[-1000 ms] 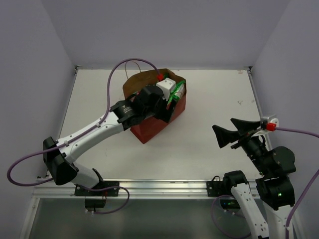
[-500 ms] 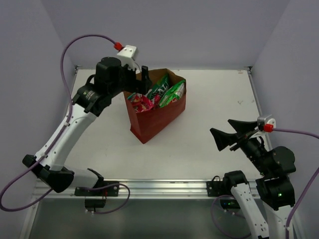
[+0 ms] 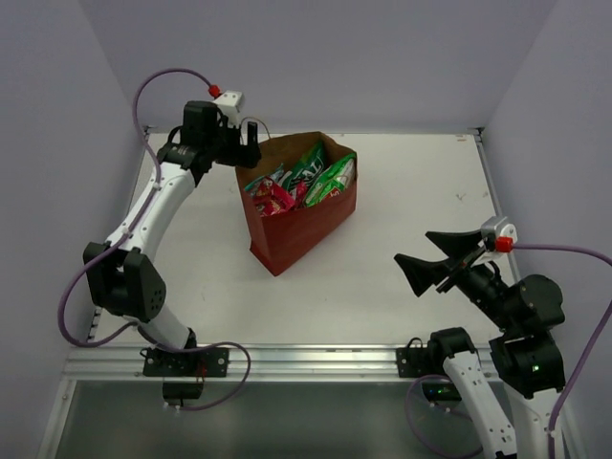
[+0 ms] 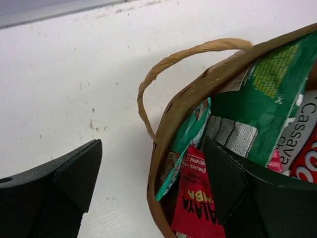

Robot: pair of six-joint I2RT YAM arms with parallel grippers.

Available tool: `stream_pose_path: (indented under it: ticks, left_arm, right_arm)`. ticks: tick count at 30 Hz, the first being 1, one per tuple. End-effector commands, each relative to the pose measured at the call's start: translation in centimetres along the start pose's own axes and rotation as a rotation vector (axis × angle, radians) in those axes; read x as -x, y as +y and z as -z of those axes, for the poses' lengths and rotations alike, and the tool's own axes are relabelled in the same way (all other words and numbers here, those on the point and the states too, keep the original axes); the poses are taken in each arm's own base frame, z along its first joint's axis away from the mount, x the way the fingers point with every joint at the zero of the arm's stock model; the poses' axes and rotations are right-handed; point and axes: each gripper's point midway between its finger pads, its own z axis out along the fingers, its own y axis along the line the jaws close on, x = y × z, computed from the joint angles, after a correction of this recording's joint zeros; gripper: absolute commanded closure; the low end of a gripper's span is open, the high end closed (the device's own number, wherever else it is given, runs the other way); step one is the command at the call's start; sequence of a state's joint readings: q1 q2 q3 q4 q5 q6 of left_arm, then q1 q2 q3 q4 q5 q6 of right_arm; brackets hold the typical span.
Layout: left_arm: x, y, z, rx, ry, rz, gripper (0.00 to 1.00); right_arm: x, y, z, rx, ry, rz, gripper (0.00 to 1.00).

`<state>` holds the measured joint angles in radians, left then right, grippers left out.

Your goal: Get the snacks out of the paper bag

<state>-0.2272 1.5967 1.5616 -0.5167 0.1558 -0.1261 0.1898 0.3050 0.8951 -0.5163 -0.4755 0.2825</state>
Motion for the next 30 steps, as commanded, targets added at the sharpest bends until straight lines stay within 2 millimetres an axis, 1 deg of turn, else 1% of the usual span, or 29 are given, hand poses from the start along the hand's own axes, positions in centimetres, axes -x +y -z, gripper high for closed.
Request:
stream_pose_path:
  ticks: [1,2,6,9,10,11,12,14,15,16,17,18,21,24,25,27,28,30]
  left_arm:
    - [2.3,-0.7,-1.4,-0.064,-0.066,-0.078,0.13]
    - [1.7,-0.5,-2.5,-0.067,-0.044,-0.080,0.14]
    - [0.8,-0.8,-4.0,-0.107,-0.015,-0.081,0.23]
    - [0.8,-1.1,-4.6,-0.126,-0.022,-0.084,0.35]
    - [0.8,-1.1,-4.7,-0.129,-0.023,-0.085,0.44]
    - [1.0,-1.2,-4.7,-0.133,-0.032,-0.090,0.48]
    - [1.1,-1.2,-4.8,-0.136,-0.035,-0.092,0.58]
    - [1.4,-1.3,-4.5,-0.141,-0.046,-0.099,0.70]
    - [1.6,-1.3,-4.4,-0.136,-0.052,-0.105,0.84]
    - [1.8,-1.3,-4.1,-0.135,-0.058,-0.109,0.90]
    - [2.0,-1.4,-3.8,-0.135,-0.064,-0.114,0.94]
    - [2.1,-1.4,-3.6,-0.135,-0.068,-0.116,1.00]
    - [2.4,-1.8,-2.7,-0.149,-0.086,-0.129,1.00]
    - [3.3,-2.1,-1.3,-0.152,-0.117,-0.144,1.00]
    - [4.2,-2.2,-0.2,-0.143,-0.148,-0.155,1.00]
    - [5.5,-2.3,1.2,-0.134,-0.189,-0.166,1.00]
    - [6.6,-2.4,2.5,-0.119,-0.227,-0.202,1.00]
    - [7.7,-2.4,3.8,-0.105,-0.268,-0.234,1.00]
  right_arm:
    - [0.0,0.8,-0.2,0.054,0.014,0.021,0.01]
    - [0.0,0.7,-0.3,0.054,0.015,0.020,0.01]
    - [-0.1,0.6,-0.2,0.049,0.021,0.024,0.01]
    - [-0.2,0.5,-0.3,0.047,0.023,0.026,0.01]
    - [-0.3,0.5,-0.3,0.046,0.025,0.024,0.01]
    - [-0.2,0.5,-0.4,0.047,0.026,0.024,0.01]
    - [-0.2,0.6,-0.4,0.052,0.028,0.022,0.01]
    - [-0.1,0.6,-0.5,0.051,0.030,0.020,0.01]
    - [-0.1,0.5,-0.5,0.050,0.029,0.020,0.01]
    - [-0.1,0.6,-0.5,0.054,0.030,0.021,0.01]
    - [0.0,0.6,-0.5,0.053,0.030,0.020,0.01]
    - [-0.1,0.7,-0.5,0.060,0.032,0.021,0.01]
    - [-0.1,0.7,-0.7,0.067,0.037,0.020,0.01]
    - [0.2,1.0,-0.9,0.086,0.037,0.025,0.01]
    - [0.7,1.3,-0.9,0.096,0.029,0.029,0.01]
    - [1.1,1.4,-1.0,0.102,0.025,0.031,0.01]
    - [1.7,1.5,-1.3,0.103,0.025,0.027,0.01]
    - [2.3,1.6,-1.7,0.110,0.030,0.018,0.01]
